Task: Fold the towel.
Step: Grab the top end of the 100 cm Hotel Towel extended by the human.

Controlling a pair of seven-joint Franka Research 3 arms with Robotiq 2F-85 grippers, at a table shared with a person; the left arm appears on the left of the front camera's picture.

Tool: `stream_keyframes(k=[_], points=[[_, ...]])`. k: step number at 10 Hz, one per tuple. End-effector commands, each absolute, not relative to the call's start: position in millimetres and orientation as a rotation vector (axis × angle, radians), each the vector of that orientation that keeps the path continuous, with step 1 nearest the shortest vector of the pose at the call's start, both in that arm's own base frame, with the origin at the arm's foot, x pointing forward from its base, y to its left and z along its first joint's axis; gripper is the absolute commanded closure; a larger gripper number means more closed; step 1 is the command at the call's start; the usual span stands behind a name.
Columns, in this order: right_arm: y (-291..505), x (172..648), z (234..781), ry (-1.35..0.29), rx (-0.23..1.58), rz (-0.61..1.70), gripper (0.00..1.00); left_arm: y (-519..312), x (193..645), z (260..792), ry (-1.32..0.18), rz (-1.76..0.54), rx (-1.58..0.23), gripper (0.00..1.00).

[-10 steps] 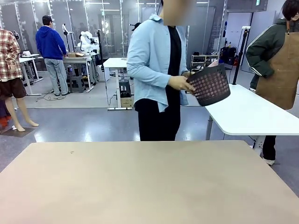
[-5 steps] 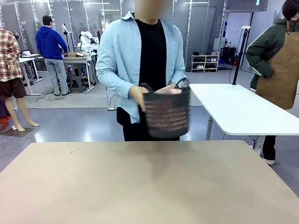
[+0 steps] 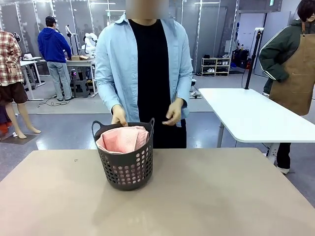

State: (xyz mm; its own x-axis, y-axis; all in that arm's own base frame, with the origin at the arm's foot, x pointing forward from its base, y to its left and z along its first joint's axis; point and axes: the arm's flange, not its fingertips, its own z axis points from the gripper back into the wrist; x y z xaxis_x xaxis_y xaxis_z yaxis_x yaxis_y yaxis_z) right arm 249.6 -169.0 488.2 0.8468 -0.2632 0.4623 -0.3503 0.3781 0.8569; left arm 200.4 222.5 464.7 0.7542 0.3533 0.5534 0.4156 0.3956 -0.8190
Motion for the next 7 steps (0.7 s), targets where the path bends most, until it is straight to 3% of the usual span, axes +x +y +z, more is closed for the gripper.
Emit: stream_keyframes(k=[1,7], points=[[-170.0,251.4,488.2,-0.616,1.208,0.075,0.00,224.5,201.8,466.1,-0.785,-0.062,-1.209,0.00],[-170.0,251.4,488.2,-0.616,1.208,0.075,0.00,224.5,201.8,466.1,-0.785,-0.062,-1.209,0.00]])
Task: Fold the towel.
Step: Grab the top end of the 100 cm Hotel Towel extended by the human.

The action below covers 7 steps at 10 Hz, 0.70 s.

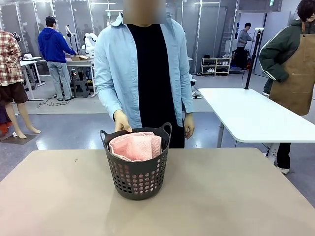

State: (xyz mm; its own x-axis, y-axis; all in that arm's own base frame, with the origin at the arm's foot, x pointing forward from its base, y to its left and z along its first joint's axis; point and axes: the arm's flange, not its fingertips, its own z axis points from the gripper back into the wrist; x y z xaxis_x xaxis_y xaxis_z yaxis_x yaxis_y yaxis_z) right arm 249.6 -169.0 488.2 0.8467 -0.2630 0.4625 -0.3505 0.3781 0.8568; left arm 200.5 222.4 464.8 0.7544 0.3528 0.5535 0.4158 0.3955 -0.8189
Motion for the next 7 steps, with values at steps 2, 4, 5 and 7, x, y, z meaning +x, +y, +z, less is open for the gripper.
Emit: stream_keyframes(k=[2,4,5,7], points=[[-170.0,251.4,488.2,-0.616,1.208,0.075,0.00,224.5,201.8,466.1,-0.785,-0.062,-1.209,0.00],[-170.0,251.4,488.2,-0.616,1.208,0.075,0.00,224.5,201.8,466.1,-0.785,-0.062,-1.209,0.00],[-170.0,251.4,488.2,-0.616,1.208,0.075,0.00,224.5,201.8,466.1,-0.785,-0.062,-1.209,0.00],[-170.0,251.4,488.2,-0.616,1.208,0.075,0.00,224.5,201.8,466.1,-0.785,-0.062,-1.209,0.00]])
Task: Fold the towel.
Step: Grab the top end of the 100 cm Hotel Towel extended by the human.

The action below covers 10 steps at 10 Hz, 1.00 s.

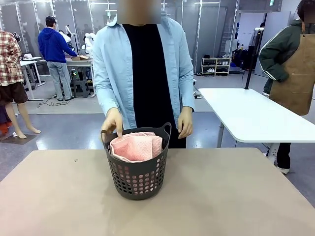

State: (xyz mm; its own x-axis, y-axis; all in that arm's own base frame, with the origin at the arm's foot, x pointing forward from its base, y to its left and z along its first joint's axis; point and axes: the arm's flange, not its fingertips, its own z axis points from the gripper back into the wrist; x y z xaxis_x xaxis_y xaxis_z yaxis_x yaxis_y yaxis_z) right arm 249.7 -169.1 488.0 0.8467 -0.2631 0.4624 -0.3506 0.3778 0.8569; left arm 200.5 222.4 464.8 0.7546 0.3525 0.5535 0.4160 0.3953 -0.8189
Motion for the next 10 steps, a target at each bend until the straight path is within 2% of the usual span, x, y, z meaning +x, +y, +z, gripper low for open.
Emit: stream_keyframes(k=[1,10], points=[[-170.0,251.4,488.2,-0.616,1.208,0.075,0.00,224.5,201.8,466.1,-0.785,-0.062,-1.209,0.00],[-170.0,251.4,488.2,-0.616,1.208,0.075,0.00,224.5,201.8,466.1,-0.785,-0.062,-1.209,0.00]])
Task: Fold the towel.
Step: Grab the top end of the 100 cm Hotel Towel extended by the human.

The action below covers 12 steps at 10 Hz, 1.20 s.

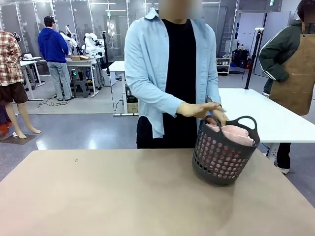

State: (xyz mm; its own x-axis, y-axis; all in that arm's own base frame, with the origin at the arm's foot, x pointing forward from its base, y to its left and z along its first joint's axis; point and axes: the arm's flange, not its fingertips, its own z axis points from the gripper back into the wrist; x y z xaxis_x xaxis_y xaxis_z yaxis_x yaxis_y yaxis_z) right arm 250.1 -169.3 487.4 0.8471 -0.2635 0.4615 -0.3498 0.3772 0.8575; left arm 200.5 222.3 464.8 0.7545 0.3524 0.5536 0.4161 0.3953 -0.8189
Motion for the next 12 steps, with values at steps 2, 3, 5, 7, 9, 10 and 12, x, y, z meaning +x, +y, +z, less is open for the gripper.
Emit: stream_keyframes(k=[2,3,5,7,9,10,12], points=[[-170.0,251.4,488.2,-0.616,1.208,0.075,0.00,224.5,201.8,466.1,-0.785,-0.062,-1.209,0.00],[-170.0,251.4,488.2,-0.616,1.208,0.075,0.00,224.5,201.8,466.1,-0.785,-0.062,-1.209,0.00],[-170.0,251.4,488.2,-0.616,1.208,0.075,0.00,224.5,201.8,466.1,-0.785,-0.062,-1.209,0.00],[-170.0,251.4,488.2,-0.616,1.208,0.075,0.00,224.5,201.8,466.1,-0.785,-0.062,-1.209,0.00],[-170.0,251.4,488.2,-0.616,1.208,0.075,0.00,224.5,201.8,466.1,-0.785,-0.062,-1.209,0.00],[-170.0,251.4,488.2,-0.616,1.208,0.075,0.00,224.5,201.8,466.1,-0.785,-0.062,-1.209,0.00],[-170.0,251.4,488.2,-0.616,1.208,0.075,0.00,224.5,201.8,466.1,-0.785,-0.062,-1.209,0.00]])
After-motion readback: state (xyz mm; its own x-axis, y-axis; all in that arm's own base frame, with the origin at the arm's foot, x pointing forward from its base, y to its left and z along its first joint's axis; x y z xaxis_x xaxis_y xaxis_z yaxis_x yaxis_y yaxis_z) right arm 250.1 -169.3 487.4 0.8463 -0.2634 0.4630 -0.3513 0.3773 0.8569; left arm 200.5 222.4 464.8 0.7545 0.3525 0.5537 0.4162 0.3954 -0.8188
